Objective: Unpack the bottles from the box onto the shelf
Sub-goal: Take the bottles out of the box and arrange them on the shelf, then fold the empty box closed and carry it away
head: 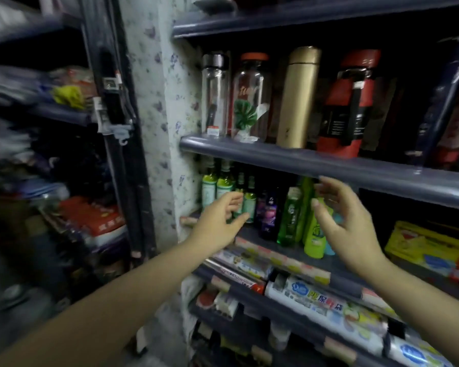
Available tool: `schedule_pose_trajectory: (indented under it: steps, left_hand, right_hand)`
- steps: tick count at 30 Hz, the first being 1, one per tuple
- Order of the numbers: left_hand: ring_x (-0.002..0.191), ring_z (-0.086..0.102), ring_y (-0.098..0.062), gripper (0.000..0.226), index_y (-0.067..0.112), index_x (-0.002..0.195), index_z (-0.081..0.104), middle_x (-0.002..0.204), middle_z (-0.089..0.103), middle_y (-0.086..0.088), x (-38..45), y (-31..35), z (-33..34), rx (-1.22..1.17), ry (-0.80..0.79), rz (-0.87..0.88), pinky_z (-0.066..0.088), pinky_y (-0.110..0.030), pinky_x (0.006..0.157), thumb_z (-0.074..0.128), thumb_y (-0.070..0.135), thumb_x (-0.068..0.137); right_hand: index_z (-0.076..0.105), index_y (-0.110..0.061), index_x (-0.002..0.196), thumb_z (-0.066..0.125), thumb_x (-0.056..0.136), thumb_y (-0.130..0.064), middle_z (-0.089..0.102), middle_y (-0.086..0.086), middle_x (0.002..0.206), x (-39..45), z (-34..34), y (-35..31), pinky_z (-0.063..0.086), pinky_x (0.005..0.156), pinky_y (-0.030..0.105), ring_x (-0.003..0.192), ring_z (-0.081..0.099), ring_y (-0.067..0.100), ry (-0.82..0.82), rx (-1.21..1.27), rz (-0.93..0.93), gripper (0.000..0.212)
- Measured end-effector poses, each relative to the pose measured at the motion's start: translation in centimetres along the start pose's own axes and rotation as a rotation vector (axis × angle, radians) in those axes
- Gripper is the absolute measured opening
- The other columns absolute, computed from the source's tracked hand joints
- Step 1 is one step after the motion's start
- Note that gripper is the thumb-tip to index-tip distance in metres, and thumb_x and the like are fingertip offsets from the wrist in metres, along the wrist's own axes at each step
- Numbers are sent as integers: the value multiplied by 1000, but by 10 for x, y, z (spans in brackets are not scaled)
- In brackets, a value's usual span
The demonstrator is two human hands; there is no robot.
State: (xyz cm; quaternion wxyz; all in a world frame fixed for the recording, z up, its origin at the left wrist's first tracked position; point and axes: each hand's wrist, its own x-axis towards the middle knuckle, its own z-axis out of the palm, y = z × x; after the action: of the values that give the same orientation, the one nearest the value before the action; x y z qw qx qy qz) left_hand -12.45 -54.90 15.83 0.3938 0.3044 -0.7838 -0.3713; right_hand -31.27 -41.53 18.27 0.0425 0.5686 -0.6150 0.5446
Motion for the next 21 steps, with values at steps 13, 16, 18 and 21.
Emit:
schedule_pose_trajectory:
  steps: [13, 16, 18, 21]
  left_hand:
    - [116, 58, -18, 38, 9, 128, 50, 122, 59, 0, -239, -155, -127, 203, 433, -591, 48, -28, 97, 59, 13, 91]
    - [107, 60, -16, 38, 5, 126, 51, 117, 61, -6, -288, -165, -132, 231, 589, -688, 44, -10, 90, 61, 7, 89]
    - [104, 59, -14, 39, 4, 126, 51, 117, 60, -4, -315, -167, -128, 300, 669, -723, 44, -9, 87, 62, 8, 88]
    - [109, 60, -19, 44, 3, 128, 50, 125, 59, -8, -350, -177, -110, 347, 739, -822, 47, -27, 95, 63, 11, 88]
  right_hand:
    - [47, -31, 122, 57, 92, -24, 61, -10, 114, -119, 250, -45, 48, 94, 31, 108, 58, 4, -694, 568, 181, 33]
    - [47, -27, 124, 56, 93, -19, 60, -12, 109, -147, 282, -50, 48, 88, 17, 99, 57, -8, -838, 615, 192, 33]
    - [49, -23, 125, 55, 94, -17, 60, -12, 108, -164, 297, -51, 45, 81, 6, 97, 57, -9, -923, 656, 217, 33]
    - [50, -20, 124, 55, 93, -13, 61, -11, 105, -191, 311, -52, 44, 79, 4, 92, 59, -11, -1023, 710, 261, 32]
